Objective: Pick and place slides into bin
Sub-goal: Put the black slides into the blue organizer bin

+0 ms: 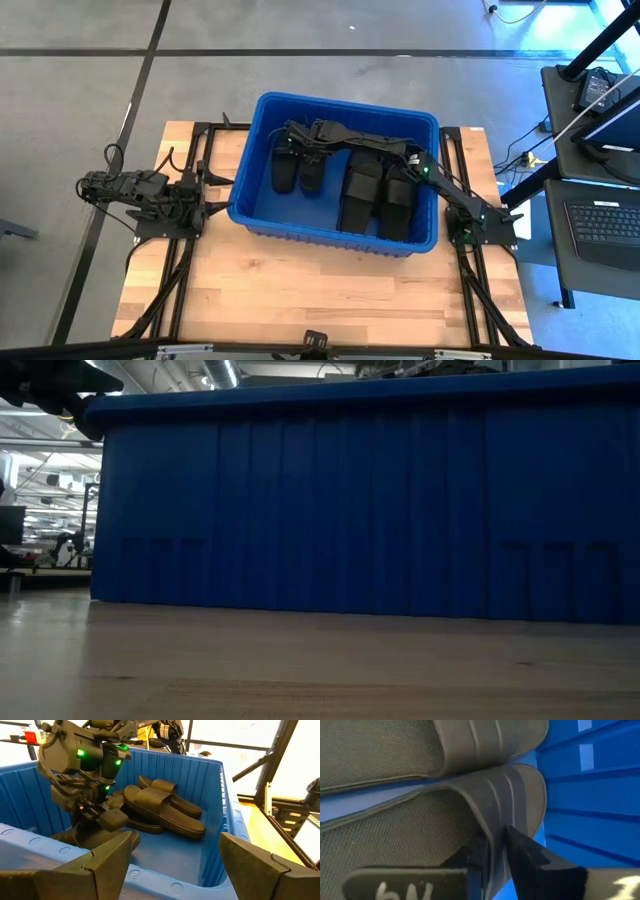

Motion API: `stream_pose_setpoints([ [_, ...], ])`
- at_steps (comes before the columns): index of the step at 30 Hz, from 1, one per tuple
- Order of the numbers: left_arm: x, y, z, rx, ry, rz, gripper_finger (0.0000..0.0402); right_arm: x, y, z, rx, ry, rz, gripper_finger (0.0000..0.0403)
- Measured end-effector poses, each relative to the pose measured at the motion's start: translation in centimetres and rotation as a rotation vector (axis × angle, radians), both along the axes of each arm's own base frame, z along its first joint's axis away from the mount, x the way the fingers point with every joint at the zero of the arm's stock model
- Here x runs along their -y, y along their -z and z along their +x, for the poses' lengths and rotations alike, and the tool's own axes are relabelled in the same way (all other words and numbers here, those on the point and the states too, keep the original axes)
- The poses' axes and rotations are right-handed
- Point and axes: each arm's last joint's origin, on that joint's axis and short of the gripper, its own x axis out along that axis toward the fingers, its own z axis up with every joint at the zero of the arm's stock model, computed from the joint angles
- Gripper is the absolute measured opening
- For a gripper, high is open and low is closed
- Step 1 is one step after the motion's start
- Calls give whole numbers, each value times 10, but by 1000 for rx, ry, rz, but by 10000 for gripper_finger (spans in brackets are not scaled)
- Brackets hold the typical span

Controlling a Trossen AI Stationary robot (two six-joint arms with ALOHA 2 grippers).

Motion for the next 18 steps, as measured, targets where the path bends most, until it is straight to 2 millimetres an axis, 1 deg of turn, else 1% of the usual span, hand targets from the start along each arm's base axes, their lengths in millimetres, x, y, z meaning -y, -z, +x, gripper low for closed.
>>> stream_pose_setpoints([
  [5,0,0,0,0,1,0,290,0,0,0,-4,-19,6,66],
  [9,0,0,0,0,1,0,290,-1,0,0,2,-25,21,85],
  [13,0,0,0,0,1,0,290,-1,0,1,4,-26,25,123],
  [18,0,0,0,0,1,0,290,-1,0,1,5,-26,23,193],
])
